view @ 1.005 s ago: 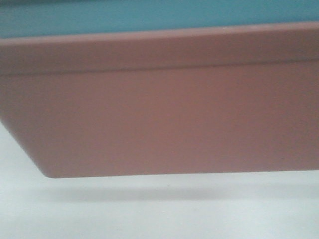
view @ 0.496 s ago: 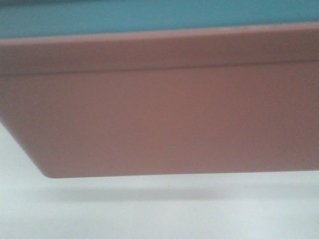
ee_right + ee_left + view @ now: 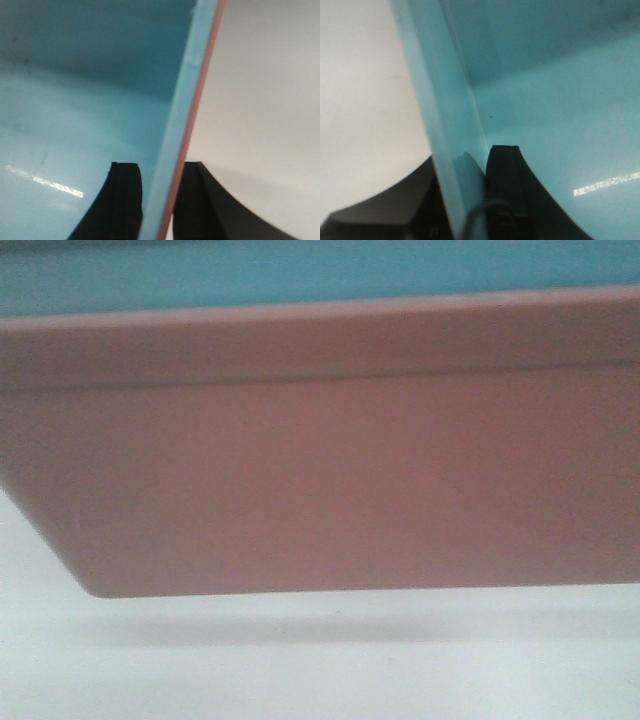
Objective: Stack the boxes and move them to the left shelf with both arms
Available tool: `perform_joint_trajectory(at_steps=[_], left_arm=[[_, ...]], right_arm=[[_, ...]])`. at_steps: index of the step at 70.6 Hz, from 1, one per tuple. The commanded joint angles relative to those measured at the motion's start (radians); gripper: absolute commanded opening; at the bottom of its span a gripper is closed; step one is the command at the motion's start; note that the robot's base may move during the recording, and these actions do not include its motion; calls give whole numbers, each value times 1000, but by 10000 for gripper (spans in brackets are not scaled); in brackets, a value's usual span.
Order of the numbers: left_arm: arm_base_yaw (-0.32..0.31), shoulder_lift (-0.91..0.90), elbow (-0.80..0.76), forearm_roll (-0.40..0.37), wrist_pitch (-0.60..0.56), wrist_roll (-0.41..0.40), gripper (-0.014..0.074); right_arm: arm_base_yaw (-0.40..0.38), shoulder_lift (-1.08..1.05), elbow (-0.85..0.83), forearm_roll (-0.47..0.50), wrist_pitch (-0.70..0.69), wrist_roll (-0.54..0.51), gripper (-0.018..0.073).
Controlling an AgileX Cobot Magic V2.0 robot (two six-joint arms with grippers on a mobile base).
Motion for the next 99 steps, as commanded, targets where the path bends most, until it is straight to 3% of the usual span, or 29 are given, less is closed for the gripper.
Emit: perform_joint_trajectory(at_steps=[1,99], left_arm=[[-19,-29,-39,41,-70,32,-3],[-19,-29,-39,41,-70,32,-3]], right_arm=[[-3,-33,-37,7,-130,-4,32],[-4,-33,-37,7,-131,-4,32]])
